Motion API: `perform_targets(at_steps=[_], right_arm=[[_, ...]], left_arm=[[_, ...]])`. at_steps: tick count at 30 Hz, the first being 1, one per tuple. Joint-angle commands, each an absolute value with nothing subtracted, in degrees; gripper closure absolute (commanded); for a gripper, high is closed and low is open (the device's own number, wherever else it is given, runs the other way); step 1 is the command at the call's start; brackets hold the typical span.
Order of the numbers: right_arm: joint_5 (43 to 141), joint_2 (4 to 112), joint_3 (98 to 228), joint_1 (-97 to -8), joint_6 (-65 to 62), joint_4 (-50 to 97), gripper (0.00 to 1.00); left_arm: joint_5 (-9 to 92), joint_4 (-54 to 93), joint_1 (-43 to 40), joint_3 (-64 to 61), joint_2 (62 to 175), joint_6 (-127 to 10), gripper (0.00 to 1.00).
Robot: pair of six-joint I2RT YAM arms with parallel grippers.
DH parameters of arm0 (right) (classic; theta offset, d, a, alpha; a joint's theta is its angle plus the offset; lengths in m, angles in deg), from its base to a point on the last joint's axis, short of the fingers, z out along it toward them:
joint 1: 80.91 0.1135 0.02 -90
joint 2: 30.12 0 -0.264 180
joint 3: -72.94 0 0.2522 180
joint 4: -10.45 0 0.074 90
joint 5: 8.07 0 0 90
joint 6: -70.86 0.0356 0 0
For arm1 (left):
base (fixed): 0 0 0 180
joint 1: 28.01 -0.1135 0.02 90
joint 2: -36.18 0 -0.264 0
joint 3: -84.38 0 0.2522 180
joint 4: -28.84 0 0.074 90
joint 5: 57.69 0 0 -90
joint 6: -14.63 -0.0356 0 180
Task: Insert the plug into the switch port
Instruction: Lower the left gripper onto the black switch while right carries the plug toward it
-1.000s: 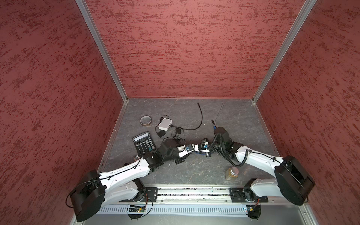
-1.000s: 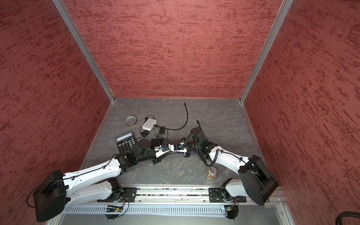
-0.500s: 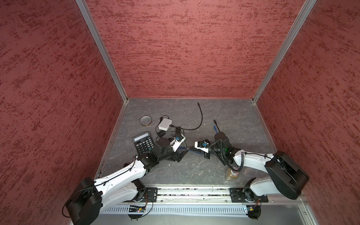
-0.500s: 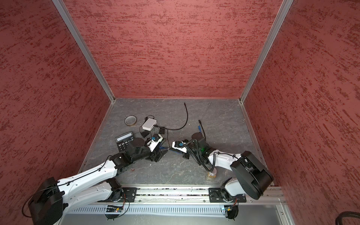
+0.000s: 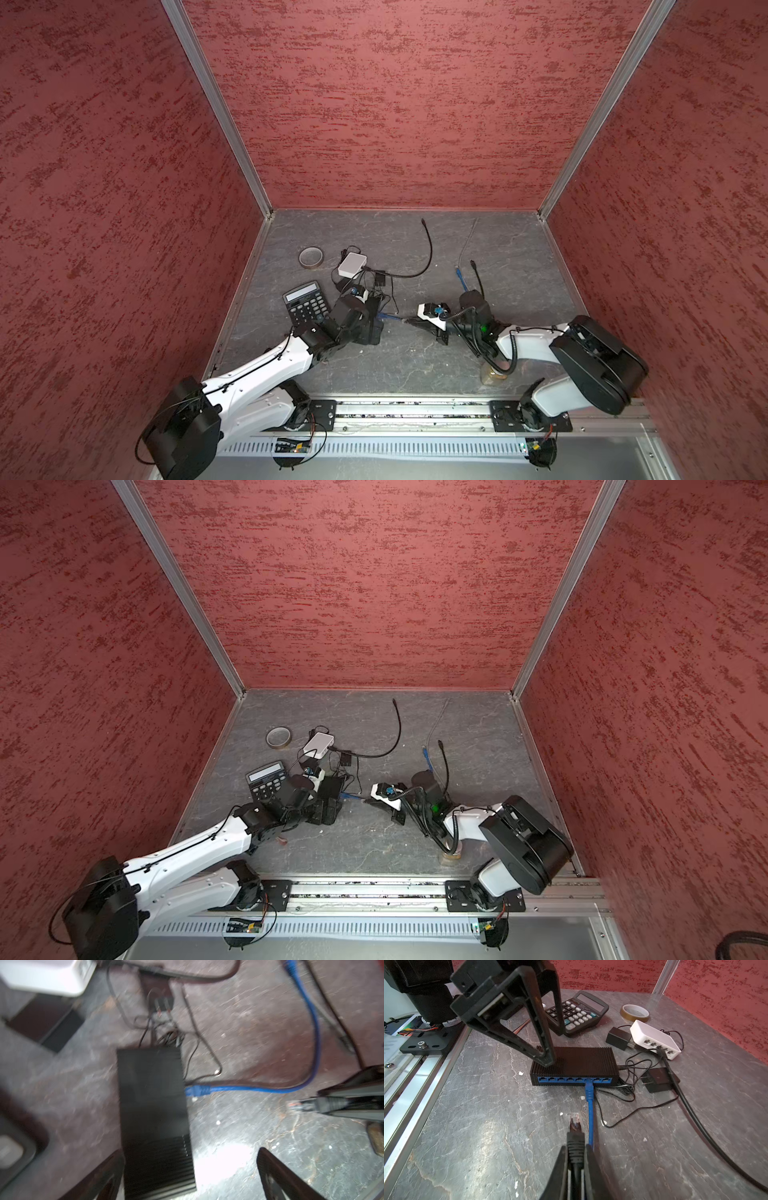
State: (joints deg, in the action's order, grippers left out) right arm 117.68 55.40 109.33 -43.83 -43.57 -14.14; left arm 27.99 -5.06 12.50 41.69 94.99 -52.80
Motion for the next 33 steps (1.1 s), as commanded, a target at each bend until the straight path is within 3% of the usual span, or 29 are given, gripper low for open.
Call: perform_targets(at_steps=[1,14,28,33], right_arm=[[117.3,56.2,109.0,-43.5,-42.4,-17.2,0.98],[117.7,55.9,109.2,-43.4,-42.0,-17.8,0.97],[118.8,56.0,110.0,-43.2,-41.4,-18.0,0.96],[119.2,56.0,110.1,-43.2,-41.0,-18.1,0.96]], left_arm=[[26.4,-9.7,12.4,42.1,94.3,-47.8,0.00],[23.4,-11.5,12.9,38.5,104.5,-45.1,0.04],[20.7,-11.0,13.4,32.6,116.7,-47.5,0.20],[20.9,-11.5,13.9,31.0,120.0,-47.1,0.31]])
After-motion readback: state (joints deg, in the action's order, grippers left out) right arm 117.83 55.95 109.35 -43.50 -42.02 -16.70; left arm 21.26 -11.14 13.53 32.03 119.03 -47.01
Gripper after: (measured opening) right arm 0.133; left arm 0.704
